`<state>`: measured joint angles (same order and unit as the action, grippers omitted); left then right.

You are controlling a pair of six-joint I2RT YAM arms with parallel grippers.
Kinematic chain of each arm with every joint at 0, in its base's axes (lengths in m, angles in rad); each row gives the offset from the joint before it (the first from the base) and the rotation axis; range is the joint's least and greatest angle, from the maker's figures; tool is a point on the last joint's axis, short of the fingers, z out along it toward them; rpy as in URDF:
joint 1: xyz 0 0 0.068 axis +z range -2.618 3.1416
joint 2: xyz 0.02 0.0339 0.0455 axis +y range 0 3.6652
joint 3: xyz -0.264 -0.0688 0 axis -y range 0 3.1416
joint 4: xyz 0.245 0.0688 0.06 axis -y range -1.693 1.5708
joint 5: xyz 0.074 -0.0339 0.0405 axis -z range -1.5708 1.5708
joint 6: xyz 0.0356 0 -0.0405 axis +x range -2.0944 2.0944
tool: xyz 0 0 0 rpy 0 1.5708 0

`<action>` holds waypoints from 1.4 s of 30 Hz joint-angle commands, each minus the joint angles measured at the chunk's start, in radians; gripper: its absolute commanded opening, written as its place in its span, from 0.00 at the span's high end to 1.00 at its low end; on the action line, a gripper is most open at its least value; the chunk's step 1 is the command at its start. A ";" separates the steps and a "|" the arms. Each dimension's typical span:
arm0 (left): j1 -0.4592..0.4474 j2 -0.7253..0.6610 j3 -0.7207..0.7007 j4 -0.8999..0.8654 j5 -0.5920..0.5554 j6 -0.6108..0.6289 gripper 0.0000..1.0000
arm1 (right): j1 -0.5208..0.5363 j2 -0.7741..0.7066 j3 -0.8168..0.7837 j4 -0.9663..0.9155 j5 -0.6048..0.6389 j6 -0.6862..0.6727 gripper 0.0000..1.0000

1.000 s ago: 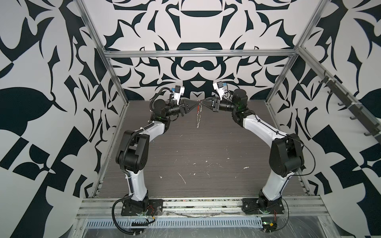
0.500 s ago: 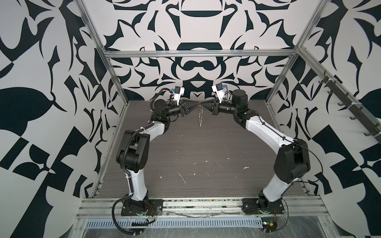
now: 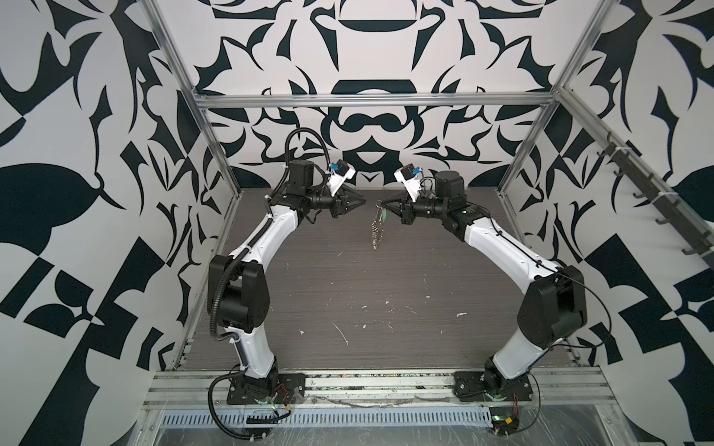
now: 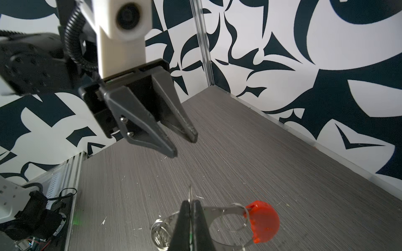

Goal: Attach keys to a key ring
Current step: Insert the key into the keyring.

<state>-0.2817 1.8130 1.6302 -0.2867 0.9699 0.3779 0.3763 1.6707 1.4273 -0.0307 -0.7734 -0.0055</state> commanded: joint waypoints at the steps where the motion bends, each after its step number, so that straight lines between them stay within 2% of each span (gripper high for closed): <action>1: 0.003 0.018 0.049 -0.253 0.072 0.196 0.68 | 0.016 -0.011 0.021 0.031 -0.033 -0.027 1.00; 4: -0.004 0.036 0.091 -0.269 0.121 0.193 0.64 | 0.023 -0.006 0.026 0.029 -0.035 -0.022 1.00; 8: -0.026 0.053 0.117 -0.274 0.128 0.194 0.60 | 0.032 -0.002 0.034 0.025 -0.036 -0.020 1.00; 18: -0.047 0.086 0.151 -0.295 0.159 0.182 0.59 | 0.053 0.015 0.073 0.012 -0.079 -0.001 1.00; 23: -0.046 0.090 0.152 -0.322 0.164 0.178 0.68 | 0.055 0.013 0.073 0.028 -0.074 0.006 1.00; 27: -0.042 0.083 0.146 -0.334 0.151 0.183 0.68 | 0.056 0.013 0.073 0.035 -0.073 0.010 1.00; 33: -0.007 0.039 0.105 -0.296 0.151 0.182 0.60 | 0.056 0.013 0.078 0.030 -0.079 0.015 1.00; 38: 0.011 0.019 0.059 -0.212 0.164 0.145 0.60 | 0.065 0.015 0.085 0.027 -0.084 0.015 1.00; 42: 0.006 0.048 0.081 -0.197 0.205 0.094 0.62 | 0.070 0.025 0.103 0.015 -0.089 0.016 1.00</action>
<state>-0.2687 1.8690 1.7065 -0.5045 1.1152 0.5045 0.4381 1.7054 1.4620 -0.0570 -0.8307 0.0010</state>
